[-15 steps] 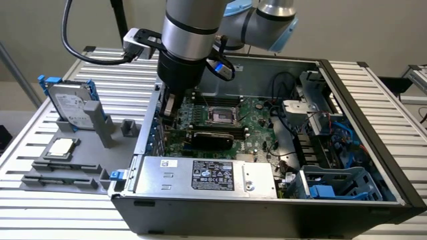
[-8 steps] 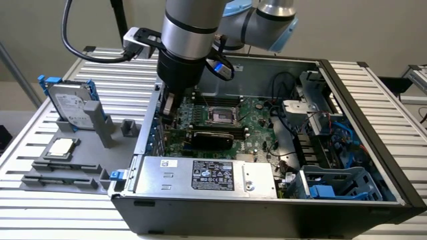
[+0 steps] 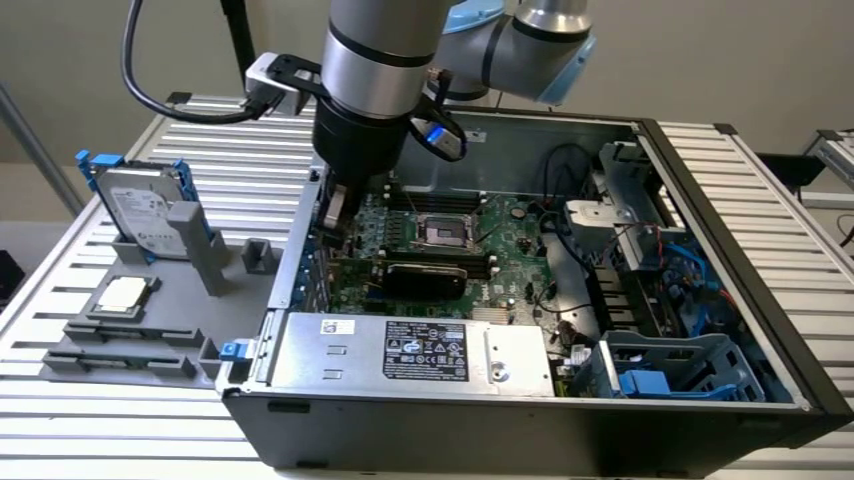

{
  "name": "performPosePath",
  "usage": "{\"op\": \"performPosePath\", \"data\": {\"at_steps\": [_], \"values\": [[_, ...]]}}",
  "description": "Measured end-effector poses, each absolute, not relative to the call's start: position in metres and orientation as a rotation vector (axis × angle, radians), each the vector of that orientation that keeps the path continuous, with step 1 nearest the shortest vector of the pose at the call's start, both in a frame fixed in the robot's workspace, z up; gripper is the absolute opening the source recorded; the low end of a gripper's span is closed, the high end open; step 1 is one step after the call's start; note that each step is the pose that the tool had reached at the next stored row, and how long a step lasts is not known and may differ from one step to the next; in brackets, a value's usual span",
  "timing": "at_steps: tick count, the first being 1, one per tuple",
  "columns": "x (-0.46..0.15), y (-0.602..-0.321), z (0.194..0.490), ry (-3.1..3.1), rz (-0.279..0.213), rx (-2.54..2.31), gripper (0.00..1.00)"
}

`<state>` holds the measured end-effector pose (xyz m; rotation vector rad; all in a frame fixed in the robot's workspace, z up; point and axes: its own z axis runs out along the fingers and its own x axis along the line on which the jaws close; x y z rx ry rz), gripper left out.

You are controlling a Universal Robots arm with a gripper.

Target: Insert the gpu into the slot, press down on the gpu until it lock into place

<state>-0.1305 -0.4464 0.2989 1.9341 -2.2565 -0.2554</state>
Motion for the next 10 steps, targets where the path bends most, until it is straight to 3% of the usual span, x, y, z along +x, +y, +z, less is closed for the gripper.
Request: {"op": "performPosePath", "data": {"at_steps": [10], "values": [[-0.1320, -0.4451, 0.2990, -2.275, -0.259, 1.912, 0.11]]}}
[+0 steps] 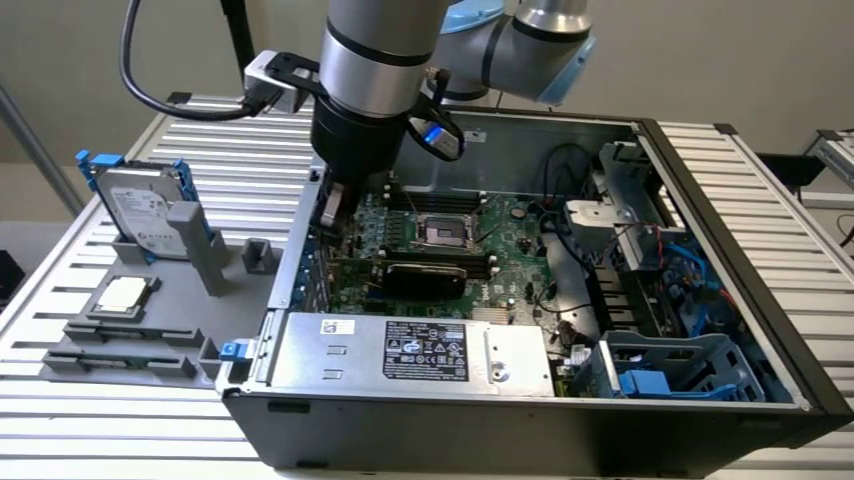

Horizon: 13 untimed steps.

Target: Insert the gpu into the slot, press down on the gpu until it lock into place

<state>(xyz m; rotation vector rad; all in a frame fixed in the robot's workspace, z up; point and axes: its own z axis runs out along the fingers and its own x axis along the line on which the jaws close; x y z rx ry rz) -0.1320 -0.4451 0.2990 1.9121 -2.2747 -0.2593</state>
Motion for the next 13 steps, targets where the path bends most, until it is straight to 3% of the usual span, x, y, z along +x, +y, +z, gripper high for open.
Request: {"op": "performPosePath", "data": {"at_steps": [13], "values": [[-0.1329, -0.4448, 0.2993, -2.286, -0.261, 1.896, 0.11]]}}
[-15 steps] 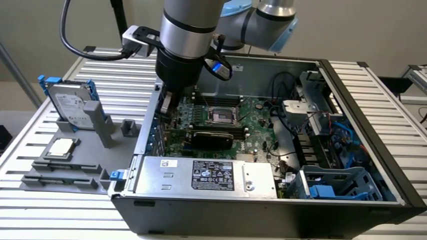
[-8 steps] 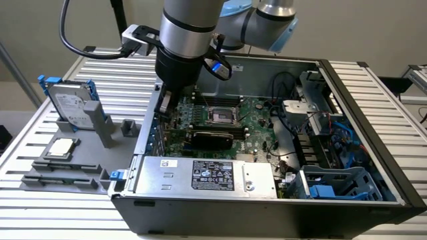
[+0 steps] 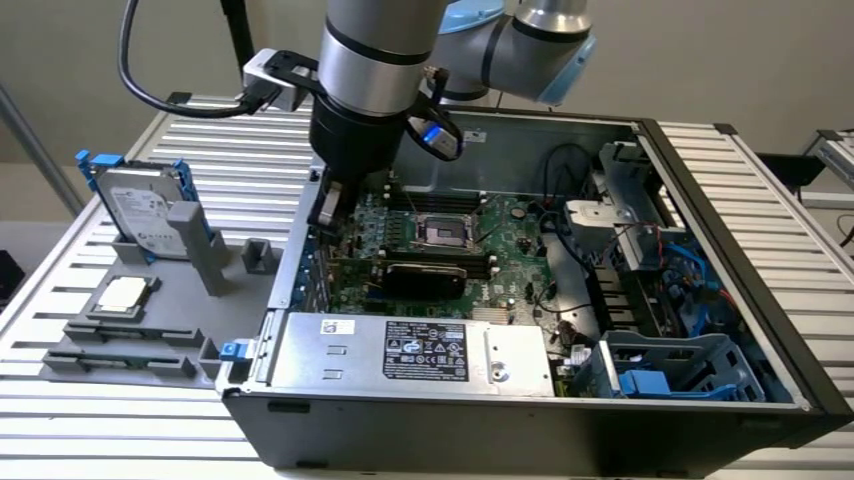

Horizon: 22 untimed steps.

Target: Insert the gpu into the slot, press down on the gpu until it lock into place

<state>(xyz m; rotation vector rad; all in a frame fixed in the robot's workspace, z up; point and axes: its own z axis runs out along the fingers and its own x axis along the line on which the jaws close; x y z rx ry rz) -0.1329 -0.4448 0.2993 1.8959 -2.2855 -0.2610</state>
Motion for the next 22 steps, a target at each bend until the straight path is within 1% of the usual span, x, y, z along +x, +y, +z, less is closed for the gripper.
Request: {"op": "performPosePath", "data": {"at_steps": [13, 19, 22], "values": [[-0.134, -0.444, 0.297, -2.285, -0.261, 1.895, 0.11], [-0.129, -0.444, 0.304, -2.286, -0.261, 1.896, 0.11], [-0.124, -0.444, 0.305, -2.294, -0.249, 1.906, 0.11]]}}
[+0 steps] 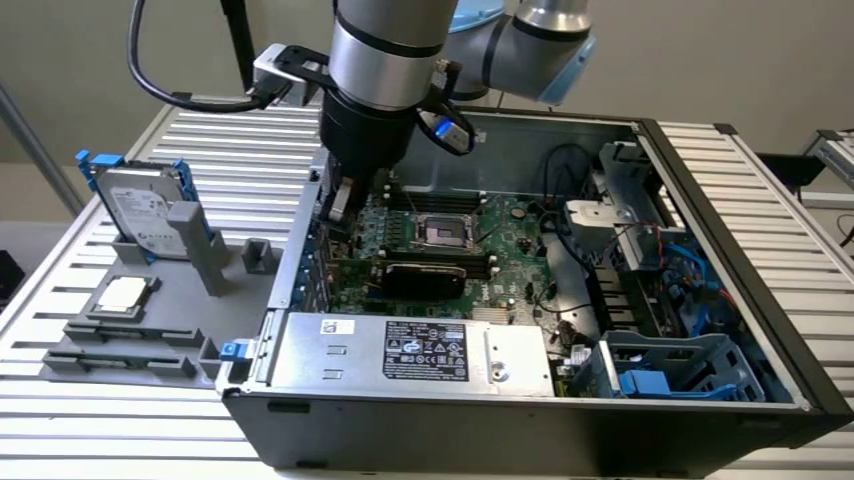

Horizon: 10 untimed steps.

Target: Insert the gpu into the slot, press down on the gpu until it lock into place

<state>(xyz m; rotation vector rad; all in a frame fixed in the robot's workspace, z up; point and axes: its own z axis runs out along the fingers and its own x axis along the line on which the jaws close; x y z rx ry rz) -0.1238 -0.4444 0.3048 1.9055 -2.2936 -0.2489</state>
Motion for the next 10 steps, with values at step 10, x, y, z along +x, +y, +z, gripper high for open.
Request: {"op": "performPosePath", "data": {"at_steps": [10], "values": [[-0.110, -0.444, 0.305, -2.363, -0.140, 1.979, 0.11]]}}
